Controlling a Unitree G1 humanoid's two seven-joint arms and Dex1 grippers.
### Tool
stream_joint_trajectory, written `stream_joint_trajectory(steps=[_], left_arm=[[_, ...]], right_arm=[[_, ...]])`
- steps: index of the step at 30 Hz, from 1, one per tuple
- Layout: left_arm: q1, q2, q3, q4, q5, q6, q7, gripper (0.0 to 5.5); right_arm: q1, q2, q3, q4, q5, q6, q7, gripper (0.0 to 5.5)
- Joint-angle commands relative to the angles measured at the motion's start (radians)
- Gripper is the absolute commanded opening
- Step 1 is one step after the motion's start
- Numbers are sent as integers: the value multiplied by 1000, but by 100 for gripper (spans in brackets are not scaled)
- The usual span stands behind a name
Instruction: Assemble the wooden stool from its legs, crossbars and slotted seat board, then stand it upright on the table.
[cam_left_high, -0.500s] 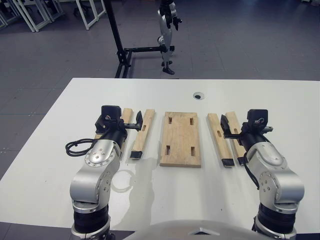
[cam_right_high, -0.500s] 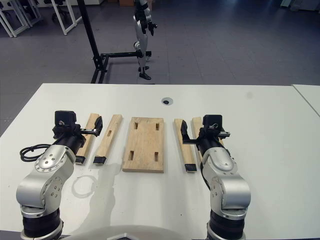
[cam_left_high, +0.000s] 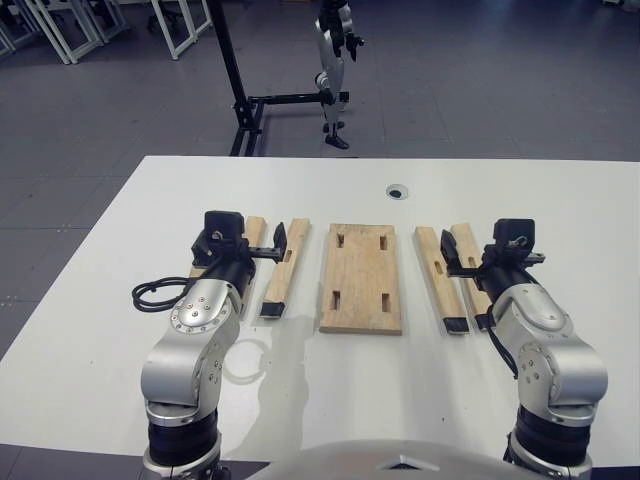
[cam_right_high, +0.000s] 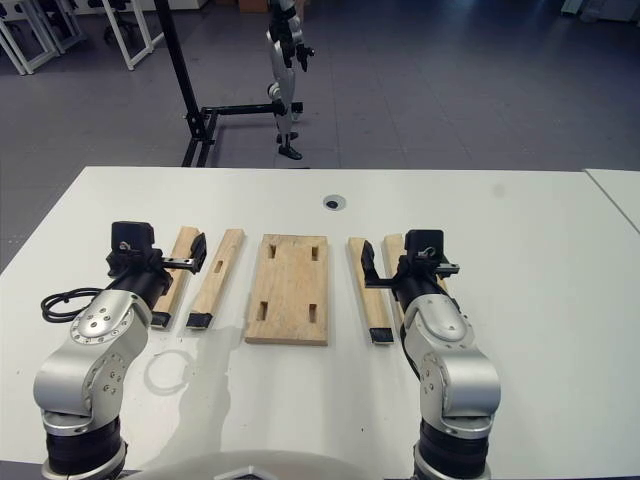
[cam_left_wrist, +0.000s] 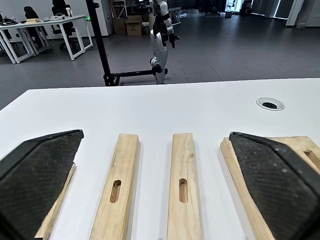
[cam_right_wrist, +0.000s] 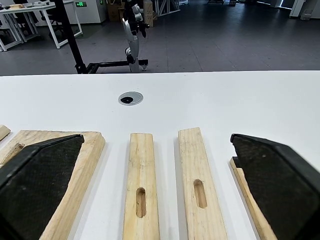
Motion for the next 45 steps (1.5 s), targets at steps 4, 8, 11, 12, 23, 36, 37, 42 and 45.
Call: stream_joint_trajectory(steps=[4, 8, 11, 12, 23, 36, 37, 42, 45], left_arm=[[-19, 7, 22, 11, -3, -8, -34, 548], [-20, 1, 30, 12, 0, -8, -40, 548], [-19, -3, 30, 12, 3, -9, -42, 548], [-20, -4, 30, 14, 3, -11, -42, 548], [3, 11, 12, -6, -7, -20, -89, 548], [-9, 3, 7, 3, -1, -27, -85, 550], [-10, 3, 6, 4, 0, -28, -85, 550], [-13, 6, 5, 3, -1, -24, -88, 550], [-17, 11, 9, 4, -4, -22, -92, 550]], right_arm=[[-31, -5, 2, 15, -1, -5, 3, 549], [-34, -6, 3, 17, -2, -5, 4, 549], [-37, -5, 3, 21, -2, -6, 5, 549], [-39, -6, 3, 24, -2, -8, 5, 549], [-56, -156, -192, 116, 37, -24, 103, 549], [-30, -437, -299, 567, 122, -233, 441, 435], [-22, -433, -288, 562, 122, -233, 443, 402], [28, -411, -240, 556, 105, -252, 426, 397], [54, -390, -229, 582, 106, -266, 414, 397]])
